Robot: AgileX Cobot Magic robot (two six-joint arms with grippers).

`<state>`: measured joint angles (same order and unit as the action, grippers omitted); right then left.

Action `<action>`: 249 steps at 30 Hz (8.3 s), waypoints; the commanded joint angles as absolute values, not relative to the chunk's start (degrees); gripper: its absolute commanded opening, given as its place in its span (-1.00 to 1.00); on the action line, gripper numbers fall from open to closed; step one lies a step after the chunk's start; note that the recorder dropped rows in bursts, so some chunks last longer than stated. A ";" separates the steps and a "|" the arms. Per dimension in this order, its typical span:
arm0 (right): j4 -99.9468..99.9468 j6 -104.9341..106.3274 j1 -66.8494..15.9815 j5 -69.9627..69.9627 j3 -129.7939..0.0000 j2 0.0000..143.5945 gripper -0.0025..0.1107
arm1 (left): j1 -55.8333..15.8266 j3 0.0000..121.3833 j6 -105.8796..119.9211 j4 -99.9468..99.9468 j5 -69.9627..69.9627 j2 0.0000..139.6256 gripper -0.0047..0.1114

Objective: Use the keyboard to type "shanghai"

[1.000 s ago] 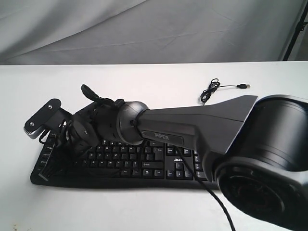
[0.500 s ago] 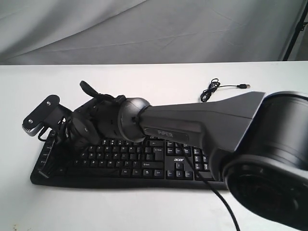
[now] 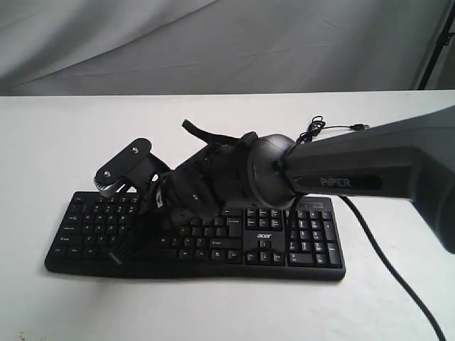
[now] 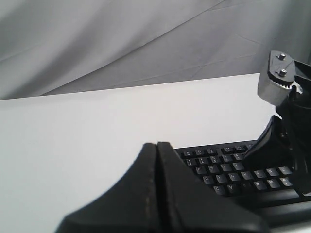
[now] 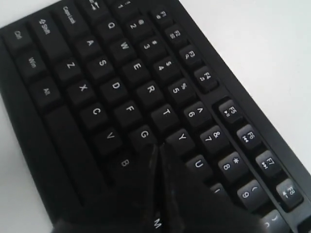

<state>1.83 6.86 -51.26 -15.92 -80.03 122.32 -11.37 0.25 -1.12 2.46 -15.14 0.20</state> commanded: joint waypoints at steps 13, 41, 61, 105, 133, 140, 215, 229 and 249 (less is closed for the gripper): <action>2.57 7.19 -50.82 -10.29 -79.75 125.09 -0.96 | -11.60 0.00 -1.28 2.51 -14.87 0.00 -0.92; 1.87 10.68 -56.18 -24.39 -106.00 136.22 -0.96 | -11.60 0.00 -1.28 2.51 -14.87 0.00 -0.92; 2.51 10.68 -56.06 -21.71 -106.77 138.44 -0.96 | -11.60 0.00 -1.28 2.51 -14.87 0.00 -0.92; 2.43 10.88 -56.06 -24.55 -106.77 138.61 -0.96 | -11.60 0.00 -1.28 2.51 -14.87 0.00 -0.92; 0.00 2.90 -51.92 -6.53 -71.75 120.08 -0.96 | -11.60 0.00 -1.28 2.51 -14.87 0.00 -0.92; 0.44 2.90 -51.92 -5.11 -71.85 122.12 -0.96 | -11.60 0.00 -1.28 2.51 -14.87 0.00 -0.92; 1.52 5.78 -51.47 -8.15 -76.14 121.22 -0.96 | -11.60 0.00 -1.28 2.51 -14.87 0.00 -0.92; 1.96 5.94 -50.50 -5.21 -75.80 123.55 -0.96 | -11.60 0.00 -1.28 2.51 -14.87 0.00 -0.92; 2.10 5.94 -50.72 -5.09 -75.80 125.11 -0.96 | -11.60 0.00 -1.28 2.51 -14.87 0.00 -0.92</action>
